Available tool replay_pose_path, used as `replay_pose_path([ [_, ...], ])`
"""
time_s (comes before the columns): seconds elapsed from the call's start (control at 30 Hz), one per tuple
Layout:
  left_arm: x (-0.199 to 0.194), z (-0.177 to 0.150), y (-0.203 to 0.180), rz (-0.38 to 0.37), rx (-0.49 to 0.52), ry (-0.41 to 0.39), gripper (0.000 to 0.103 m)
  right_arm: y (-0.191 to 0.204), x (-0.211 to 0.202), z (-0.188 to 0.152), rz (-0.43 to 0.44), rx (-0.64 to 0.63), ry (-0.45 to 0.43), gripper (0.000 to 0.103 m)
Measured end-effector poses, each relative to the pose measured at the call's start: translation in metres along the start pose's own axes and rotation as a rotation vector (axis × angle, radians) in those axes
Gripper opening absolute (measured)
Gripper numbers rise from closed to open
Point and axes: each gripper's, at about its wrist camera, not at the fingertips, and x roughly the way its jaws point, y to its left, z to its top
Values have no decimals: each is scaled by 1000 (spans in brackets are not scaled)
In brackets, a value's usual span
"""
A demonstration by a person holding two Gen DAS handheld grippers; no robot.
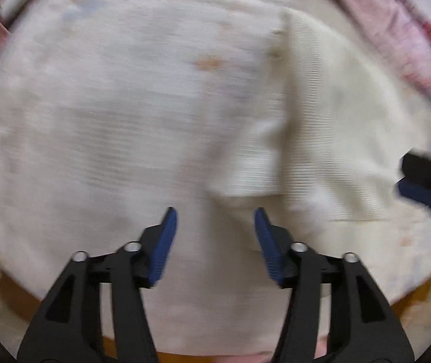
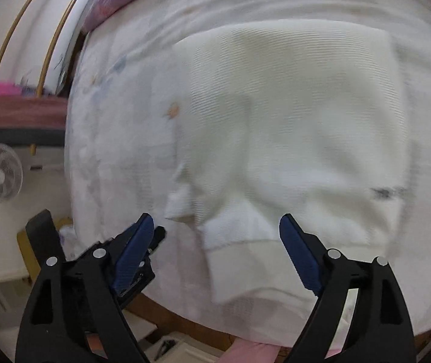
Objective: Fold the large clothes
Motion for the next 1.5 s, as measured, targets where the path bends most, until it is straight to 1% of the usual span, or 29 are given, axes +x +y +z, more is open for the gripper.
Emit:
replay_pose_path([
  [0.03, 9, 20, 9, -59, -23, 24, 58, -8, -5, -3, -20, 19, -4, 82],
  [0.07, 12, 19, 1, -89, -47, 40, 63, -16, -9, -6, -32, 36, -8, 82],
  [0.1, 17, 25, -1, -95, -66, 49, 75, -22, -11, -9, -40, 50, -13, 82],
  [0.13, 23, 26, -6, -120, -96, 57, 78, -34, -15, -13, -72, 72, -28, 82],
  [0.2, 44, 28, -13, -227, -126, 135, 78, -51, -20, -19, -168, 81, -56, 82],
  [0.23, 56, 27, -18, -253, -135, 197, 78, -57, -21, -22, -189, 88, -61, 82],
  [0.27, 65, 28, -20, -254, -141, 217, 73, -66, -22, -25, -194, 112, -60, 82],
  [0.3, 71, 27, -21, -221, -145, 219, 47, -72, -23, -27, -191, 134, -59, 82],
  [0.33, 73, 26, -22, -160, -141, 215, 31, -80, -25, -30, -185, 168, -60, 82],
  [0.37, 70, 26, -23, -158, -137, 209, 20, -86, -27, -33, -184, 183, -61, 82],
  [0.43, 57, 26, -23, -177, -135, 159, 15, -92, -33, -37, -189, 185, -68, 82],
  [0.5, 43, 29, -23, -115, -109, 108, 15, -94, -35, -39, -202, 178, -72, 82],
  [0.6, 30, 34, -16, -101, -127, 79, 15, -96, -41, -42, -186, 148, -83, 82],
  [0.67, 25, 38, -13, -66, -126, 61, 15, -97, -44, -45, -171, 138, -94, 79],
  [0.7, 24, 40, -12, -60, -109, 55, 15, -95, -43, -45, -155, 131, -99, 72],
  [0.73, 21, 41, -12, -50, -99, 47, 15, -95, -44, -46, -128, 121, -101, 68],
  [0.77, 19, 40, -12, -40, -95, 40, 15, -94, -42, -46, -104, 111, -91, 60],
  [0.83, 19, 41, -13, -4, -61, 33, 15, -87, -30, -43, -86, 80, -50, 36],
  [0.87, 19, 42, -13, 11, -43, 28, 15, -83, -24, -42, -82, 59, -30, 30],
  [0.93, 20, 44, -11, 43, -13, 20, 15, -75, -9, -43, -69, 8, 18, 23],
  [1.03, 48, 52, 0, 109, -18, 52, 16, -71, 21, -43, -55, -12, 73, 23],
  [1.13, 86, 60, -1, 214, 47, 60, 27, -89, 70, -42, -109, 54, 108, 14],
  [1.17, 95, 61, -2, 242, 62, 61, 35, -95, 80, -42, -108, 83, 102, 14],
  [1.23, 97, 65, -1, 257, 70, 65, 39, -100, 87, -40, -94, 135, 89, 14],
  [1.27, 94, 66, 0, 256, 71, 71, 46, -97, 84, -38, -103, 138, 104, 14],
  [1.3, 85, 68, 2, 273, 76, 77, 61, -92, 79, -36, -117, 125, 127, 14],
  [1.37, 67, 69, 6, 337, 69, 69, 82, -85, 67, -32, -125, 108, 153, 17],
  [1.43, 41, 69, 8, 378, 3, 47, 81, -78, 44, -25, -115, 77, 100, 19],
  [1.5, 21, 68, -3, 437, 27, 9, 57, -75, 21, -16, -155, 59, 33, 19],
])
